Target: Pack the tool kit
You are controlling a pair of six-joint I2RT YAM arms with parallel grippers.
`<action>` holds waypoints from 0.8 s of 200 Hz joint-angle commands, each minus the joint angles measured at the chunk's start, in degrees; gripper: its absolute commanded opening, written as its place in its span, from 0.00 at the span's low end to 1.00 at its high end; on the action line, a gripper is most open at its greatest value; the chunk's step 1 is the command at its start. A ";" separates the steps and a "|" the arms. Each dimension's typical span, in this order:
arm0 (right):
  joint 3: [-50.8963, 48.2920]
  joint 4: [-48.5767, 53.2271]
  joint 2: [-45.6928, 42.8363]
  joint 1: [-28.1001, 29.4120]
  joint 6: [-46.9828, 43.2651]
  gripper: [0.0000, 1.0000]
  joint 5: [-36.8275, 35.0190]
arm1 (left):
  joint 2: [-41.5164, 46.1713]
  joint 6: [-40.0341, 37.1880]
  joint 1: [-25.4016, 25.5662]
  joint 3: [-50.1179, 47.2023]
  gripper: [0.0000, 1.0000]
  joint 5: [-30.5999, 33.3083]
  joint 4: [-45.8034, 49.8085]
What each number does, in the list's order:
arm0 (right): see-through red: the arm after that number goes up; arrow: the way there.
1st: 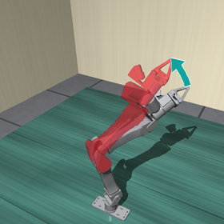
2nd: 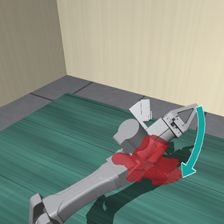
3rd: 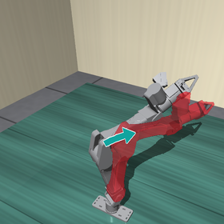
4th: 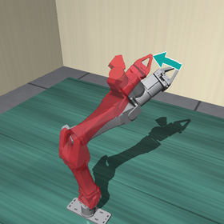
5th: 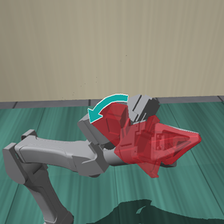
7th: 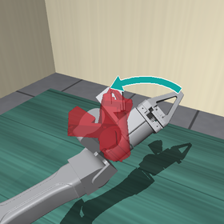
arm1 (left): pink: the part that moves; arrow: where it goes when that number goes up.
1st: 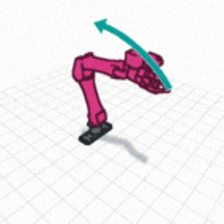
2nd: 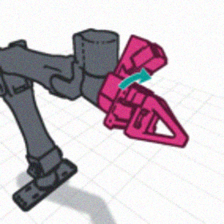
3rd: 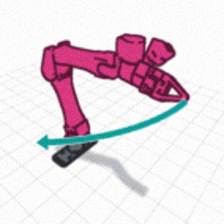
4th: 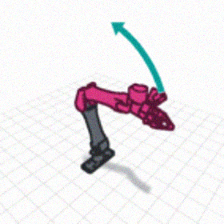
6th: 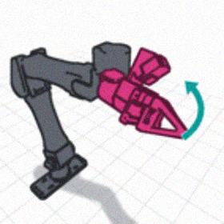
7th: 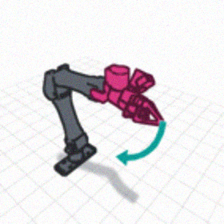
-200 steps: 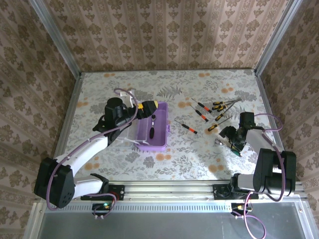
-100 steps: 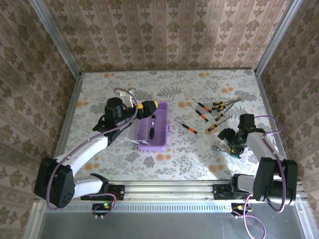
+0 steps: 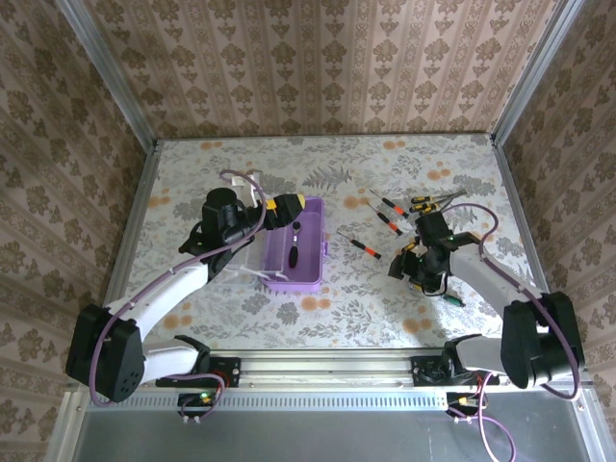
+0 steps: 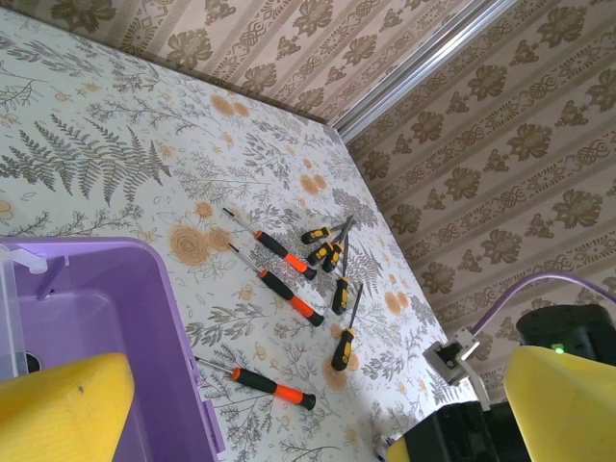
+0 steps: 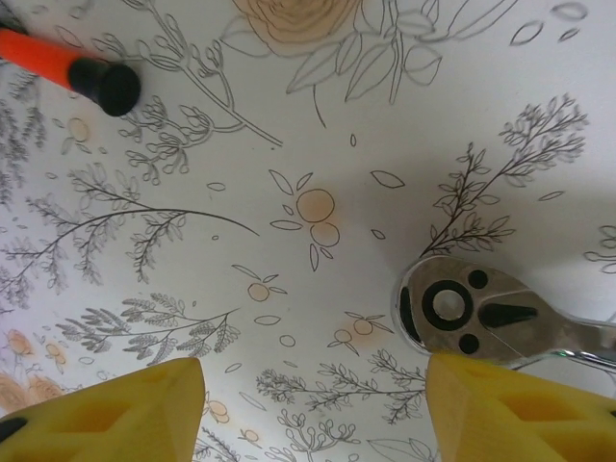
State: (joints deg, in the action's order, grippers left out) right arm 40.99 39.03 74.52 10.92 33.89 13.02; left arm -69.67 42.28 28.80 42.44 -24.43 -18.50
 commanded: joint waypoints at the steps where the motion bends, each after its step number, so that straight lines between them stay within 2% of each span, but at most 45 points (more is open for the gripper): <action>1: 1.72 0.02 2.74 0.25 -0.18 0.67 1.58 | -0.12 -1.94 -0.06 1.95 1.00 -0.05 -0.03; 53: 4.29 0.21 8.52 0.48 -1.69 0.67 1.62 | 0.15 -2.56 -0.06 2.13 1.00 0.09 0.44; 120: 12.20 0.14 15.39 -0.79 -4.13 0.66 -3.82 | -0.12 -3.06 -0.06 2.17 1.00 0.22 0.75; 160: 14.16 1.31 14.51 -0.71 -4.53 0.64 -1.70 | 0.32 -3.44 -0.06 2.21 1.00 0.27 0.88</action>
State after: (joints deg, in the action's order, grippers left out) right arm 54.22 39.07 89.47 10.37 30.74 12.32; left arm -69.67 40.66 28.80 42.48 -24.23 -18.44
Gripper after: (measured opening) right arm 0.642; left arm 0.999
